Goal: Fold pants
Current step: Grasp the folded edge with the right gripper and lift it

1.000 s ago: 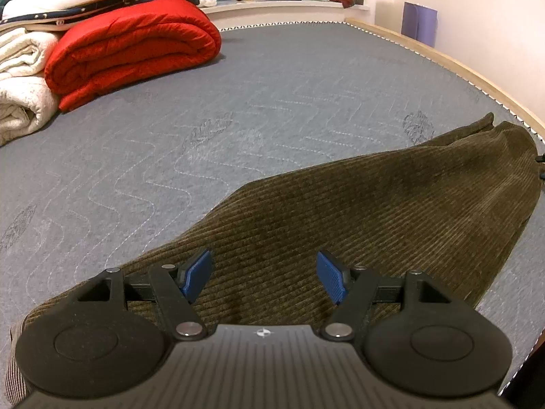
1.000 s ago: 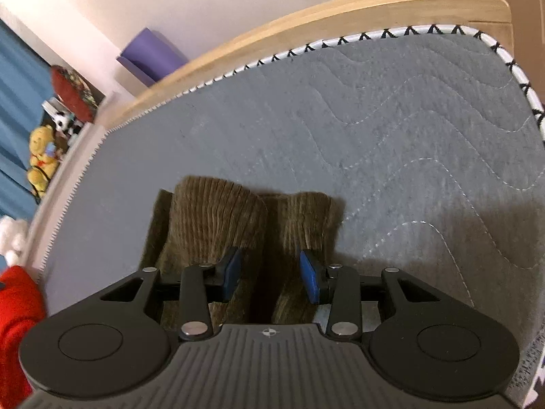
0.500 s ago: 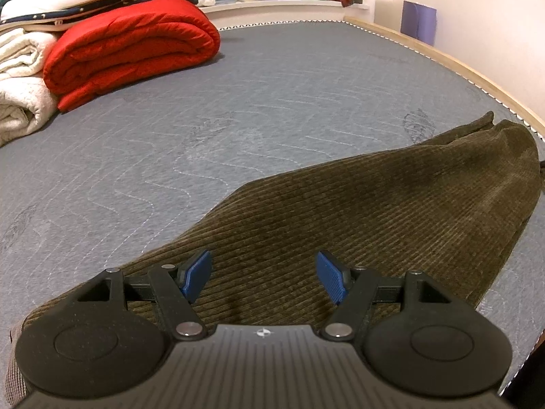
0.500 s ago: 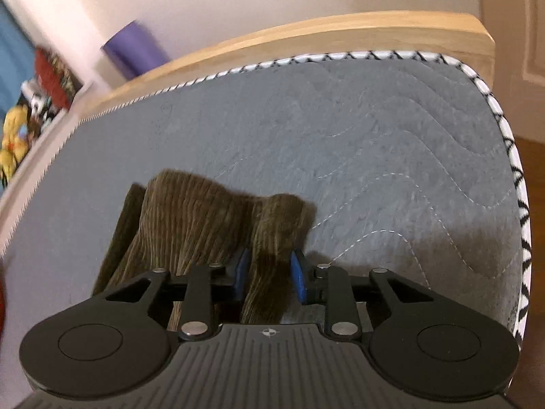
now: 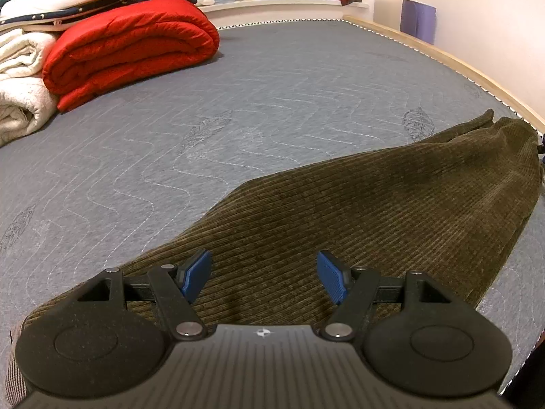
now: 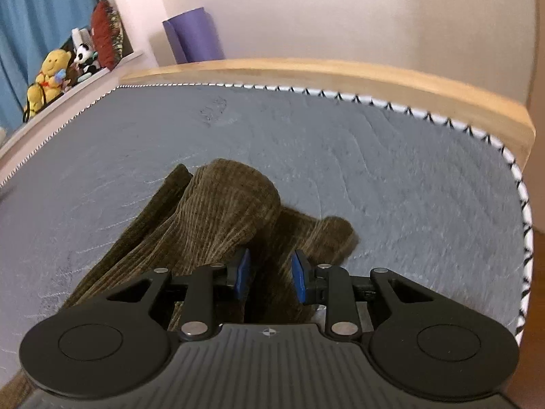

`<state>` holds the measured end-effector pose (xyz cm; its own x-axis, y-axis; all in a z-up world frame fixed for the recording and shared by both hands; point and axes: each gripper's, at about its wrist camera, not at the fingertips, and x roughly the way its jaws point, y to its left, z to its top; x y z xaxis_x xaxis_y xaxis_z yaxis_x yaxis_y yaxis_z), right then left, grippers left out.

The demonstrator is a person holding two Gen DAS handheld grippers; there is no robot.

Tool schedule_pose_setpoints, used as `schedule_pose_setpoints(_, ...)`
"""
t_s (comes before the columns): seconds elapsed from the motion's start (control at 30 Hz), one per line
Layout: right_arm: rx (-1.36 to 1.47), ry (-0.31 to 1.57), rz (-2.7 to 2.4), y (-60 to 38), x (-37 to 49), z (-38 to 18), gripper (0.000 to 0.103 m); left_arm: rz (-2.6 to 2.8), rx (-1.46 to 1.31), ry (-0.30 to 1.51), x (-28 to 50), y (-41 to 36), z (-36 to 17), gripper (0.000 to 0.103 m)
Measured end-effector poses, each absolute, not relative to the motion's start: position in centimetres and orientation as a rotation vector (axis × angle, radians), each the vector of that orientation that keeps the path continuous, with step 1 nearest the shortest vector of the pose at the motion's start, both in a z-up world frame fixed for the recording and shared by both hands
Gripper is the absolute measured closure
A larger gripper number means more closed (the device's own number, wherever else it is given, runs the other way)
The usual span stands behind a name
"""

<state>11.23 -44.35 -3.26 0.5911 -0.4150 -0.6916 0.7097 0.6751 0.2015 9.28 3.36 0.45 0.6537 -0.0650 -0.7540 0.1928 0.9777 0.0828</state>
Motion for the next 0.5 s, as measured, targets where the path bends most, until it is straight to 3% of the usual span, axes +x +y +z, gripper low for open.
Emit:
schedule_pose_setpoints(0.2,0.631,0.634,-0.459,-44.8,11.8,-3.8,0.073,-0.149,0.160,0.847,9.3,3.3,0.4,0.029)
schedule_pose_setpoints(0.37,0.767,0.673,-0.405,-46.0,12.3,-5.4,0.056,-0.153,0.162,0.846,9.1,3.3,0.5,0.028)
schedule_pose_setpoints(0.5,0.807,0.683,-0.421,-46.7,12.0,-6.0,0.054,-0.150,0.158,0.848,9.1,3.5,0.5,0.028)
